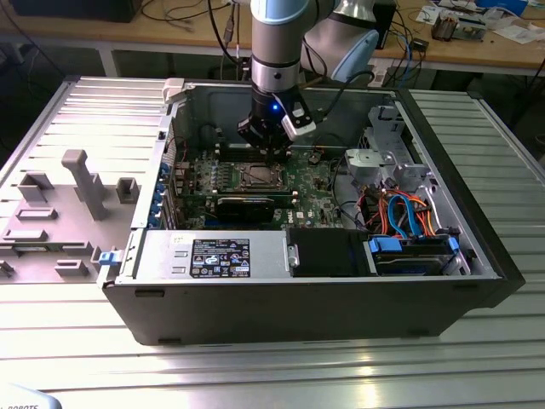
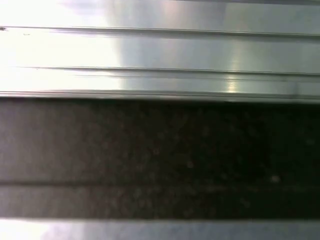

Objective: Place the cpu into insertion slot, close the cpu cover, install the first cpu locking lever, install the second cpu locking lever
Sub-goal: 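Install the first cpu locking lever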

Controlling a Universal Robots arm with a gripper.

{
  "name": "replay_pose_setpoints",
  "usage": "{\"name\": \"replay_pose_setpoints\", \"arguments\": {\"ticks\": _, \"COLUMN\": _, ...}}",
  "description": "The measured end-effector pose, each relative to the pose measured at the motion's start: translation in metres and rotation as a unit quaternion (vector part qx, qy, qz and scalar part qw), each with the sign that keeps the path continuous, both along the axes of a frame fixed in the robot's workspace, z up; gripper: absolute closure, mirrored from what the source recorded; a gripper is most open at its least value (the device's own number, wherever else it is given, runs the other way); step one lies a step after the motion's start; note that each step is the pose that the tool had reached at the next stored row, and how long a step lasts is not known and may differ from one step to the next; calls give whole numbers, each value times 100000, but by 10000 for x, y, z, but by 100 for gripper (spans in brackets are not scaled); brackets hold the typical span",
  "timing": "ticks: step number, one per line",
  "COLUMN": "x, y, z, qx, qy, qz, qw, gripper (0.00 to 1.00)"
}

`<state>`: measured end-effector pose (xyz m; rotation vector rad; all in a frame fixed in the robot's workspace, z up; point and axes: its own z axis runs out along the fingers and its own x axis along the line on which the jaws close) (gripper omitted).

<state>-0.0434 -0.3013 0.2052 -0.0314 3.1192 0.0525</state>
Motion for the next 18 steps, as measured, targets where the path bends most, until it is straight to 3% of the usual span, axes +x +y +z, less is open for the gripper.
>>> {"name": "replay_pose_setpoints", "arguments": {"ticks": 8, "x": 0, "y": 0, "z": -14, "qx": -468, "qy": 6, "qz": 0, "qw": 99999, "gripper": 89}}
{"name": "replay_pose_setpoints", "arguments": {"ticks": 13, "x": 0, "y": 0, "z": -33, "qx": -510, "qy": 4, "qz": 0, "qw": 99999, "gripper": 89}}
{"name": "replay_pose_setpoints", "arguments": {"ticks": 16, "x": -1, "y": -1, "z": -43, "qx": 4, "qy": 11, "qz": -2, "qw": 100000, "gripper": 89}}
{"name": "replay_pose_setpoints", "arguments": {"ticks": 18, "x": 0, "y": -1, "z": -47, "qx": 863, "qy": 0, "qz": -1, "qw": 99996, "gripper": 89}}
